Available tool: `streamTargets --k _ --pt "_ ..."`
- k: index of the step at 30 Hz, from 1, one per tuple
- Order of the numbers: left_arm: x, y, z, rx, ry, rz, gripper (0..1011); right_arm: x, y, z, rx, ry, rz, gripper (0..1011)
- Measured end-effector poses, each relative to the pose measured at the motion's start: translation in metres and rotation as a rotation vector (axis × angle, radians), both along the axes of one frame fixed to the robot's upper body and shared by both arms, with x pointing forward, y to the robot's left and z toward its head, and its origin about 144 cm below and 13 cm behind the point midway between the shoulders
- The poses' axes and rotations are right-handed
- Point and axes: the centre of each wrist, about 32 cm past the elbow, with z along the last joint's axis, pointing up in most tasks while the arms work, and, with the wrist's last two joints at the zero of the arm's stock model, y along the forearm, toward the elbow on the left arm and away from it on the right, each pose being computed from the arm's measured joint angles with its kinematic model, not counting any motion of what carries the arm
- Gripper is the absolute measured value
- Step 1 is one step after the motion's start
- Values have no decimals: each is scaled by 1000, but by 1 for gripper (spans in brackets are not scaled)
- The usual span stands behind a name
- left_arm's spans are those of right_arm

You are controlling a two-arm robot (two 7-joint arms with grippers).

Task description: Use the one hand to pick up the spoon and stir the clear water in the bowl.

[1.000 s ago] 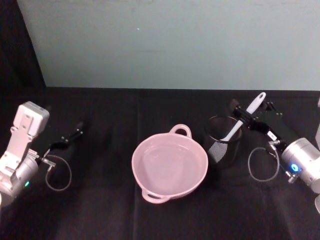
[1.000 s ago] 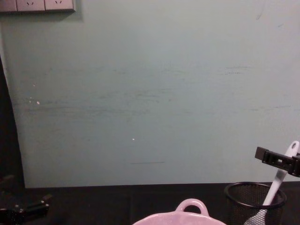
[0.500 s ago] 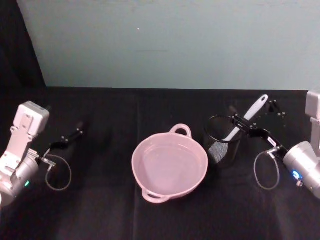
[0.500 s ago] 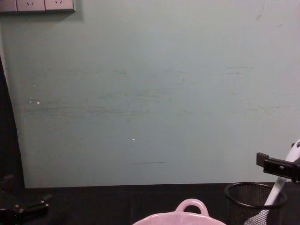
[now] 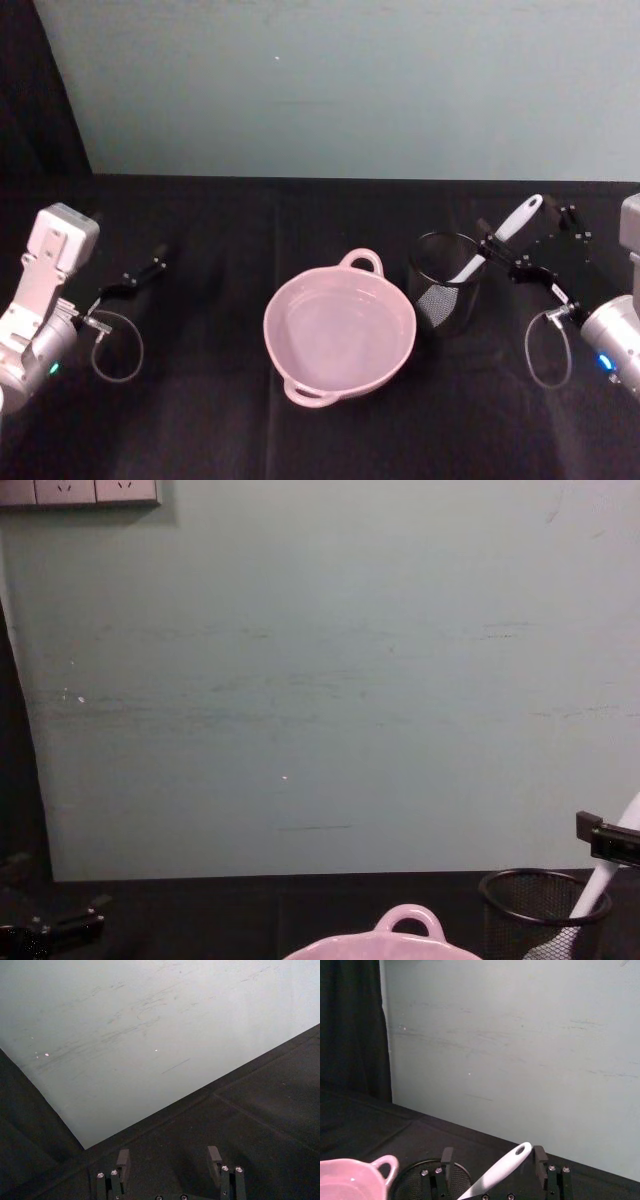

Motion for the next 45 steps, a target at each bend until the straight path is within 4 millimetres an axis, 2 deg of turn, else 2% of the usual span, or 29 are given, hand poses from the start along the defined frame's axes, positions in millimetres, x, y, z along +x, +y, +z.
streamTargets --k 6,13,20,30,39,45 --pt "0 0 0 0 0 0 1005 10 0 -2 -14 -9 6 1002" --pt "0 0 0 0 0 0 1005 12 -1 -1 -24 -22 13 1002" --pt "0 0 0 0 0 0 1005 1 -1 0 -26 -27 14 1002" --pt "0 0 0 0 0 0 1005 -30 -8 -3 -57 -53 -44 1002" --pt "0 0 0 0 0 0 1005 -40 -14 -5 -82 -74 -85 1002" --pt "0 0 0 0 0 0 1005 -46 -20 -15 -85 -78 -142 1002"
